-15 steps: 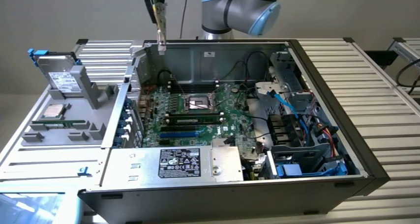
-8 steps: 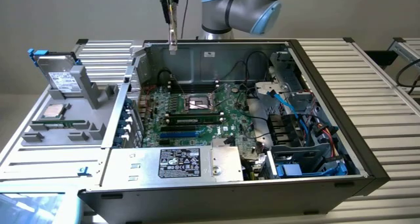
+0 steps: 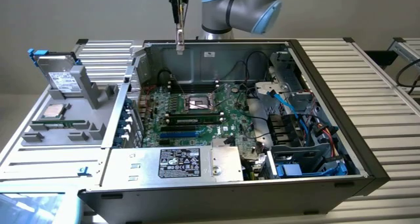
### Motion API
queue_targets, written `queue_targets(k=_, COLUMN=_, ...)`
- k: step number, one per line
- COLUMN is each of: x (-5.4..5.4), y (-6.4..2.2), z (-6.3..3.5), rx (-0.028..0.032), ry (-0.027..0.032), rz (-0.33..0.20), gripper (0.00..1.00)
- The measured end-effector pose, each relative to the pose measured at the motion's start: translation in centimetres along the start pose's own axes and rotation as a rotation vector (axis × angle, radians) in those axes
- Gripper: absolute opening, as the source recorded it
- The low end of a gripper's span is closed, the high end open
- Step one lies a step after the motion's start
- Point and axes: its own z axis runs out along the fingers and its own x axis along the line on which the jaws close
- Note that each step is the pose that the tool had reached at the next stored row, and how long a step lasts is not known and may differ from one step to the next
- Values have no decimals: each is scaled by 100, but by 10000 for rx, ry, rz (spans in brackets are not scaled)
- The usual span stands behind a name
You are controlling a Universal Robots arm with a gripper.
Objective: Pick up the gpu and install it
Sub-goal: 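Pick up the gpu and move the gpu toward the slot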
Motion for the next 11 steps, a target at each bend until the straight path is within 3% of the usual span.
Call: queue_targets(k=11, x=-497, y=3, z=-8, rx=-2, ry=52, rz=3, gripper=28)
